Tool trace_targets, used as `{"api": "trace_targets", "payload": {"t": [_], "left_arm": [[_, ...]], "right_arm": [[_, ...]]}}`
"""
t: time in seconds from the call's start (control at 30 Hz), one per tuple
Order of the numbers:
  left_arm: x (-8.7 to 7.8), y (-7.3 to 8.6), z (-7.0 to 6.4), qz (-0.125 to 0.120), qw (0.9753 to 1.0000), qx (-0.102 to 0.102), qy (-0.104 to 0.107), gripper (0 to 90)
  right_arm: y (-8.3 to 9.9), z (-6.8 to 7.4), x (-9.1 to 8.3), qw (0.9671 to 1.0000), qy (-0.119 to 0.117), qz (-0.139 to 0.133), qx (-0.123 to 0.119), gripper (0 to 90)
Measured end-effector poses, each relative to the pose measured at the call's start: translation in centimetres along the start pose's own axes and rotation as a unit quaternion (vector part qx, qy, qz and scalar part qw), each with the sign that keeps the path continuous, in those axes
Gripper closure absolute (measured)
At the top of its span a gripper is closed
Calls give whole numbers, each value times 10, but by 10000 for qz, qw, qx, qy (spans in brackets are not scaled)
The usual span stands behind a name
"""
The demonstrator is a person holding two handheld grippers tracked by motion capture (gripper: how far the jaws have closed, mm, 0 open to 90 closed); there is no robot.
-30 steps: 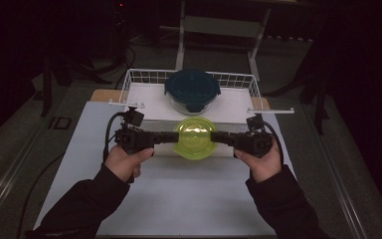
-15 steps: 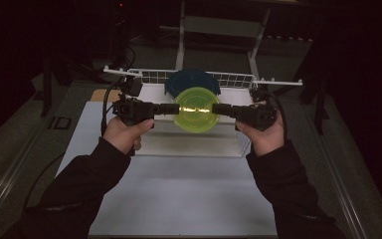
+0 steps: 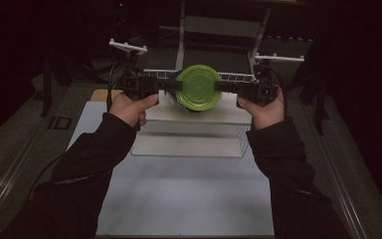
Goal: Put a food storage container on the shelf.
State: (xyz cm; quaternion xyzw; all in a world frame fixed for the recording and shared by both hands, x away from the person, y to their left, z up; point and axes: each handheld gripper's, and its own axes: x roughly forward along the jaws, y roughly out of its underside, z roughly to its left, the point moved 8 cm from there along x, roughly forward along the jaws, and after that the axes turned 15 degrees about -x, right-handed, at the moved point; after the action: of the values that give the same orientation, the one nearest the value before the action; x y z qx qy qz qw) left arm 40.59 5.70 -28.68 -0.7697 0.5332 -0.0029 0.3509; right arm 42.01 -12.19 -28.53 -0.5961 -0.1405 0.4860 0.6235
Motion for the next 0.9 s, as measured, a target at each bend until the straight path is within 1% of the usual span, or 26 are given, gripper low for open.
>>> {"api": "trace_targets", "payload": {"t": [0.03, 0.17, 0.3, 0.37, 0.5, 0.53, 0.57, 0.73, 0.77, 0.8, 0.87, 0.9], "left_arm": [[1, -2, 2, 24, 10000, -4, -28, 819], [5, -13, 6, -34, 9999, -72, -93, 816], [8, -18, 11, -79, 9997, -154, -156, 814], [10, -19, 14, -82, 9996, -220, -141, 812], [12, -24, 17, -106, 9995, -283, -105, 809], [12, -25, 18, -105, 9993, -336, -91, 807], [13, -27, 19, -109, 9993, -352, -70, 805], [16, -33, 21, -168, 9989, -436, -102, 792], [17, -34, 21, -170, 9988, -450, -93, 788], [18, -35, 22, -144, 9989, -433, -114, 771], [20, -36, 26, -187, 9986, -464, -160, 750], [21, -36, 27, -180, 9986, -481, -140, 742]], "right_arm": [[-2, -2, 2, 10000, 49, 5, -6, 804], [-8, -8, 9, 9998, 164, 90, 0, 804], [-13, -12, 13, 9997, 183, 131, 34, 803], [-13, -15, 17, 9996, 200, 173, 75, 803], [-15, -19, 19, 9996, 205, 152, 109, 803], [-16, -19, 20, 9996, 214, 153, 124, 802], [-17, -20, 21, 9996, 200, 158, 157, 801], [-19, -25, 24, 9991, 148, 147, 365, 789], [-19, -25, 24, 9991, 139, 153, 368, 778], [-19, -26, 24, 9991, 169, 166, 362, 750], [-19, -27, 26, 9990, 208, 181, 361, 731], [-19, -29, 27, 9988, 258, 197, 358, 731]]}}
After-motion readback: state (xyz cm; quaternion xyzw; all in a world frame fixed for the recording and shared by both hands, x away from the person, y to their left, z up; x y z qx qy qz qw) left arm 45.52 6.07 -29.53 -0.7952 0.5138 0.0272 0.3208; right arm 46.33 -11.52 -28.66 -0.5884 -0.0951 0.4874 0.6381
